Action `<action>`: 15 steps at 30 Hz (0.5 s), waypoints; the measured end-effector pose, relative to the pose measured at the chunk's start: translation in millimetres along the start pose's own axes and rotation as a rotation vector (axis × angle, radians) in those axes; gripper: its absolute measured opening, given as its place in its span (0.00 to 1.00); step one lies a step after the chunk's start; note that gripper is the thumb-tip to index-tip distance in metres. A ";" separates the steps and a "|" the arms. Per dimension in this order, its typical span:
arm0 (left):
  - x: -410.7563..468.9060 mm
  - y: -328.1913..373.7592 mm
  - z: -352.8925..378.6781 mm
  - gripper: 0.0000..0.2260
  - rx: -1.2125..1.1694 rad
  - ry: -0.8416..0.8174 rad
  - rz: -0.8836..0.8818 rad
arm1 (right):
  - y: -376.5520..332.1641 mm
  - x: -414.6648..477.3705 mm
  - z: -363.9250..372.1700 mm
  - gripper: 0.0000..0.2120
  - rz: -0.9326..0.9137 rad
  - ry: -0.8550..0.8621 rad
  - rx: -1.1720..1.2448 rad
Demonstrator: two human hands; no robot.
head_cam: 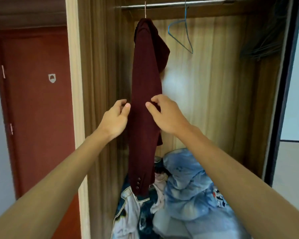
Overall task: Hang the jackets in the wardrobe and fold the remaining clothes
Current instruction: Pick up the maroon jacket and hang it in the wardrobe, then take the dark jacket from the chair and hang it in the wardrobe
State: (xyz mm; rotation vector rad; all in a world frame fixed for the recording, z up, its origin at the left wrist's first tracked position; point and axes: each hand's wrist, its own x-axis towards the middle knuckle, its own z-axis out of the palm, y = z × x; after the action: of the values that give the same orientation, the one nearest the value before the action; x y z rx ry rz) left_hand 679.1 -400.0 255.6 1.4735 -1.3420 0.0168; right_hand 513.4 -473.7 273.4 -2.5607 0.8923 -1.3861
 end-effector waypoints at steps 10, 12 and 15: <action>-106.1 -37.3 -4.0 0.22 0.095 0.032 -0.260 | 0.4 -78.8 36.4 0.24 -0.081 -0.258 -0.084; -129.3 -41.7 -12.6 0.22 0.161 0.058 -0.308 | -5.8 -93.3 41.6 0.23 -0.117 -0.304 -0.080; -165.5 -49.8 -32.9 0.21 0.246 0.092 -0.362 | -22.7 -114.3 54.9 0.23 -0.173 -0.349 -0.061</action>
State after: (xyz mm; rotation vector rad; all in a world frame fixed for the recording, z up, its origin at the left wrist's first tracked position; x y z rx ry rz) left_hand 674.7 -274.1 132.9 1.8838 -1.0097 0.0163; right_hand 519.6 -404.0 165.3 -2.8582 0.6772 -0.9092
